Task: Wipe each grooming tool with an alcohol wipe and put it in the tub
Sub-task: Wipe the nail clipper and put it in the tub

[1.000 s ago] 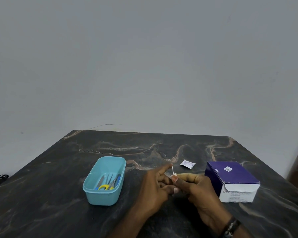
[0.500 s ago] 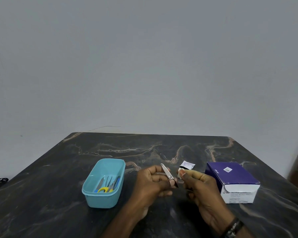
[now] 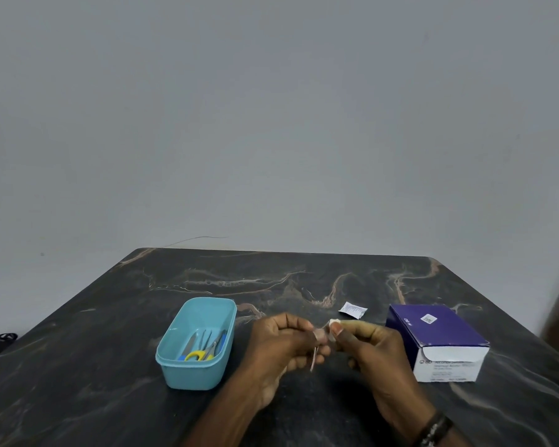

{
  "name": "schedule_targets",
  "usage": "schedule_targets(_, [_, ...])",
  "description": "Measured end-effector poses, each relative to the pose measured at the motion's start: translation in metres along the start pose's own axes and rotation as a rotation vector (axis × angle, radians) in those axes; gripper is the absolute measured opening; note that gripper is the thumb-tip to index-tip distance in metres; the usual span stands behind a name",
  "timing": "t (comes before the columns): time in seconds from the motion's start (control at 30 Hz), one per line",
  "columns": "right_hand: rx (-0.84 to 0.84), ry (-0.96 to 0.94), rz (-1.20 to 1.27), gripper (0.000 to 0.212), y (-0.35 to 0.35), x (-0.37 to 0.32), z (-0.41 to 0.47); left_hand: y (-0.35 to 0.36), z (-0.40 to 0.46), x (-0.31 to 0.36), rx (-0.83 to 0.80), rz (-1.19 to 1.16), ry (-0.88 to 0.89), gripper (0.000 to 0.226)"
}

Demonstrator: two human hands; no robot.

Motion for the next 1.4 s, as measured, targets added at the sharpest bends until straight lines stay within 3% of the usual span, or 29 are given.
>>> schedule_targets(0.13, [0.045, -0.031, 0.04, 0.009, -0.009, -0.006, 0.003, 0.005, -0.003, -0.002, -0.073, 0.101, 0.019, 0.036])
schedule_targets(0.3, [-0.035, 0.046, 0.004, 0.013, 0.001, 0.003, -0.001, 0.008, -0.004, -0.001, -0.081, 0.11, 0.055, 0.033])
schedule_targets(0.57, [0.044, 0.019, 0.014, 0.005, -0.008, 0.006, 0.006, 0.009, 0.0, 0.0, -0.093, 0.147, 0.115, 0.035])
schedule_targets(0.83, [0.043, -0.014, -0.008, 0.006, -0.01, 0.004, 0.005, 0.009, 0.0, -0.009, -0.081, 0.353, 0.111, 0.01])
schedule_targets(1.13, [-0.011, -0.005, -0.088, 0.005, 0.0, 0.006, 0.001, 0.0, -0.001, 0.001, 0.108, 0.212, 0.156, 0.007])
schedule_targets(1.4, [-0.067, -0.086, -0.313, 0.011, 0.011, 0.008, -0.005, 0.003, -0.001, -0.007, 0.114, 0.013, 0.092, 0.01])
Point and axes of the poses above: each hand's wrist, its own z-axis towards the middle knuckle, its own y-axis out of the palm, x = y × z, the point moved 9 cm from there along z, towards the middle knuckle, and after that the axes turned 6 degrees about x, right-handed, at the moved point
